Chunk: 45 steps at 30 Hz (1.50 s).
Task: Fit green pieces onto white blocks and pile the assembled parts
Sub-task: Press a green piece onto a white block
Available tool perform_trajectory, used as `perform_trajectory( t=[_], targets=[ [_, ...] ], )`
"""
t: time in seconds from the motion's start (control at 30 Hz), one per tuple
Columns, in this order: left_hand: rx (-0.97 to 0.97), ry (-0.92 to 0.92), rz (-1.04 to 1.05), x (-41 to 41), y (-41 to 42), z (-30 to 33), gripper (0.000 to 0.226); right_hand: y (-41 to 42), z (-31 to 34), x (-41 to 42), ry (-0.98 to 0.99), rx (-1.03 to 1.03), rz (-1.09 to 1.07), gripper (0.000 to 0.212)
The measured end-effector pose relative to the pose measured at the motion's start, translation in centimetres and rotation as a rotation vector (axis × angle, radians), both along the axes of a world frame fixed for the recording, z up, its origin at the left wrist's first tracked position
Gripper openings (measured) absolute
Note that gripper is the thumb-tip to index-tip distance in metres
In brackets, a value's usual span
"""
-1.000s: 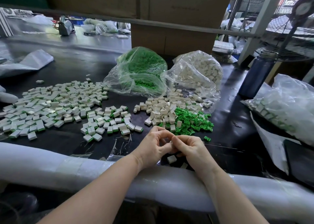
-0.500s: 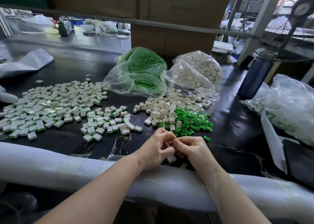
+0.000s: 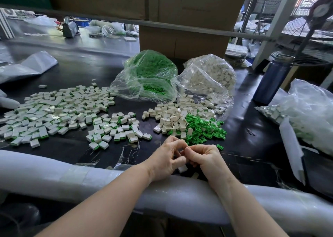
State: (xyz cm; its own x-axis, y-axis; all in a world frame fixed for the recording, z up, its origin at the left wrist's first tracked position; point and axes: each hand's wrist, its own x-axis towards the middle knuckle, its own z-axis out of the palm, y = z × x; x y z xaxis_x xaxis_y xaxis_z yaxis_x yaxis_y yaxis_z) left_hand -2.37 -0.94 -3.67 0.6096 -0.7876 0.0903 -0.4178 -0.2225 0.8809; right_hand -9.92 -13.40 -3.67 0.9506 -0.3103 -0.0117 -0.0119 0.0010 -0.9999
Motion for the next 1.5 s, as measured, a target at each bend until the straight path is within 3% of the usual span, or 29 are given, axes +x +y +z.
perform_trajectory(
  t=[0.2,0.3,0.7,0.97,1.17,1.5],
  targets=[
    [-0.113,0.034,0.092,0.0,0.4,0.3,0.005,0.3,0.0,0.1,-0.057,-0.006,-0.038,0.016],
    [-0.104,0.002,0.148,0.1,0.4,0.2,0.005,0.0,-0.2,0.1,-0.062,-0.052,-0.132,0.008],
    [-0.042,-0.028,0.148,0.0,0.4,0.3,0.017,0.0,-0.5,0.2,-0.063,-0.253,-0.155,0.018],
    [-0.037,-0.033,0.2,0.3,0.5,-0.2,0.01,0.0,-0.6,0.3,-0.059,-0.311,-0.22,0.016],
    [-0.117,0.065,0.406,0.6,0.5,-0.6,0.012,-0.4,-0.9,0.3,-0.005,-0.4,-0.378,0.017],
    [-0.091,-0.066,0.834,1.7,1.0,-0.8,0.029,-0.9,-1.1,0.3,0.012,-0.391,-0.496,0.019]
  ],
)
